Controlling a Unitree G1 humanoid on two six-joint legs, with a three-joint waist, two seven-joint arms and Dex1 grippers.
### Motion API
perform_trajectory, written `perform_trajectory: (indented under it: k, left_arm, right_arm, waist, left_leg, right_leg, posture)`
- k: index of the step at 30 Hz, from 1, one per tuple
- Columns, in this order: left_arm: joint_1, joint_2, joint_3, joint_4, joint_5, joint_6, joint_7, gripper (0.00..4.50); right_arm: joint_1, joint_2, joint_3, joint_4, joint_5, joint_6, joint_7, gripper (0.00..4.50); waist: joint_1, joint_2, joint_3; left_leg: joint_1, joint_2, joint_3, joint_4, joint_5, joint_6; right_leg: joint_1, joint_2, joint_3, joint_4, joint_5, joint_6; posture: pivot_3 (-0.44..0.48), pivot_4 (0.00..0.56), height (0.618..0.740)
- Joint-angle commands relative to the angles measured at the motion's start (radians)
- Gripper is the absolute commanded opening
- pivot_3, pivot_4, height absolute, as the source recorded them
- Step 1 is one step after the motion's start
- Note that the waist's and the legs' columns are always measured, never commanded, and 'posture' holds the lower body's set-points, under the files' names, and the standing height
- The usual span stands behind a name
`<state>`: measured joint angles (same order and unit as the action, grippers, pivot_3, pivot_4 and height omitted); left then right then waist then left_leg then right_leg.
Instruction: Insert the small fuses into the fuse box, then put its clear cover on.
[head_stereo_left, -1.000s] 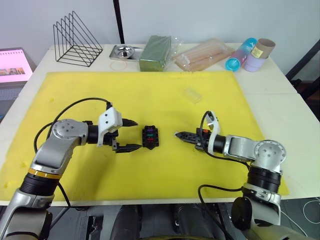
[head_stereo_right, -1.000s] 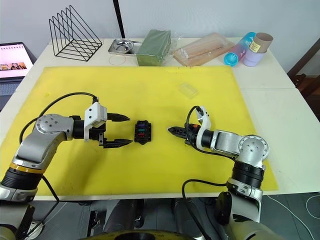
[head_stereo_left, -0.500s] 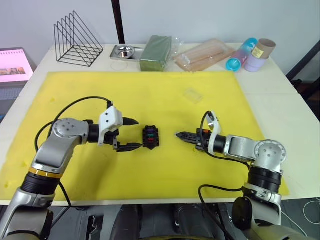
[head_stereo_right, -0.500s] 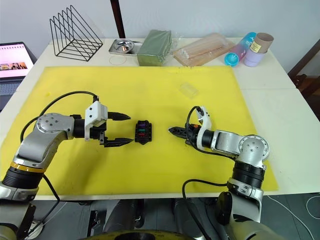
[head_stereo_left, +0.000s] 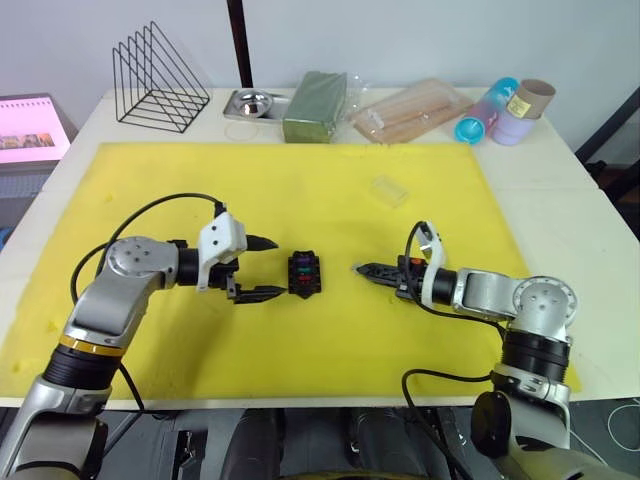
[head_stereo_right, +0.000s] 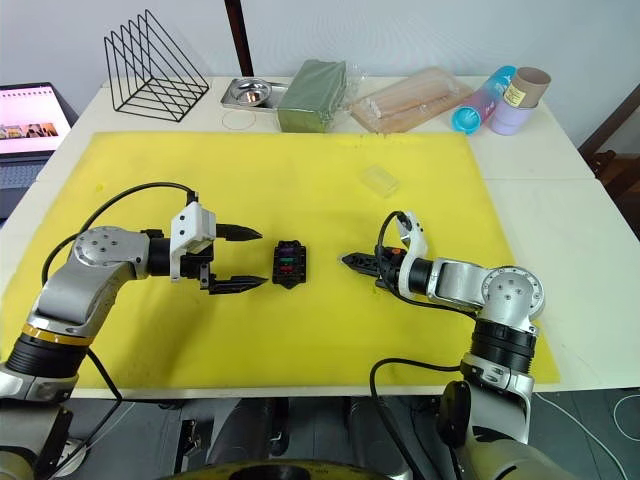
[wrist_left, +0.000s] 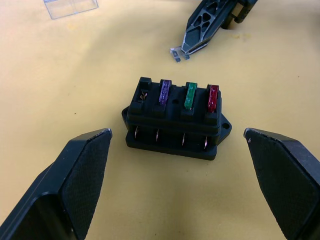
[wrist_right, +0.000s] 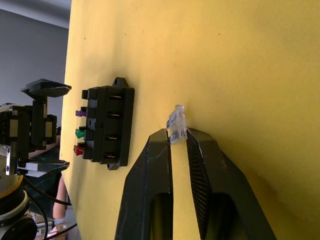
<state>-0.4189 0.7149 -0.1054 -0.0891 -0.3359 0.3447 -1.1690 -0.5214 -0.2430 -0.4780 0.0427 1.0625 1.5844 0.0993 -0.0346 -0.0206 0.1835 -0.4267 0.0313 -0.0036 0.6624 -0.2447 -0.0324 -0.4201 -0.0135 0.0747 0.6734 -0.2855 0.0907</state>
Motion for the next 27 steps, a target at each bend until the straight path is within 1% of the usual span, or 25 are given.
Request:
perform_trajectory:
  k: [1, 6, 14, 17, 27]
  left_arm:
    - [-0.003, 0.002, 0.007, -0.025, -0.002, -0.005, 0.005, 4.50]
    - [-0.005, 0.003, 0.007, -0.025, -0.002, -0.002, 0.006, 4.50]
    - [-0.004, 0.004, 0.007, -0.026, -0.004, -0.003, 0.009, 4.50]
    - [-0.003, 0.004, 0.007, -0.026, -0.003, -0.005, 0.008, 4.50]
    - [-0.008, 0.004, 0.004, -0.018, -0.002, -0.010, 0.002, 4.50]
  right_arm:
    - [-0.012, -0.044, -0.019, 0.010, -0.059, -0.043, -0.011, 0.52]
    - [-0.022, -0.049, -0.017, 0.022, -0.073, -0.050, -0.001, 0.52]
    - [-0.032, -0.046, -0.015, 0.028, -0.090, -0.062, 0.007, 0.52]
    - [-0.032, -0.045, -0.015, 0.026, -0.091, -0.061, 0.012, 0.03]
    - [-0.025, -0.058, -0.007, -0.003, -0.087, -0.050, 0.037, 0.03]
  waist:
    - [0.000, 0.000, 0.000]
    - [0.000, 0.000, 0.000]
    - [-0.001, 0.000, 0.000]
    - [-0.001, 0.000, 0.000]
    - [-0.001, 0.000, 0.000]
  left_leg:
    - [0.000, 0.000, 0.000, 0.000, 0.000, 0.000]
    - [0.000, 0.000, 0.000, 0.000, 0.000, 0.000]
    - [0.001, 0.000, 0.000, 0.000, 0.000, 0.000]
    - [0.001, 0.000, 0.000, 0.000, 0.000, 0.000]
    - [0.002, 0.000, 0.000, 0.000, 0.000, 0.000]
  right_leg:
    - [0.001, 0.000, 0.000, -0.001, 0.000, 0.000]
    - [0.004, 0.000, 0.000, -0.008, 0.002, 0.003]
    - [0.007, -0.002, 0.000, -0.010, 0.003, 0.004]
    - [0.007, -0.002, 0.000, -0.010, 0.003, 0.004]
    - [0.007, -0.002, 0.000, -0.010, 0.003, 0.004]
  posture:
    - [0.000, 0.150, 0.740]
    - [0.000, 0.150, 0.740]
    - [0.000, 0.150, 0.740]
    - [0.000, 0.150, 0.740]
    - [0.000, 0.150, 0.740]
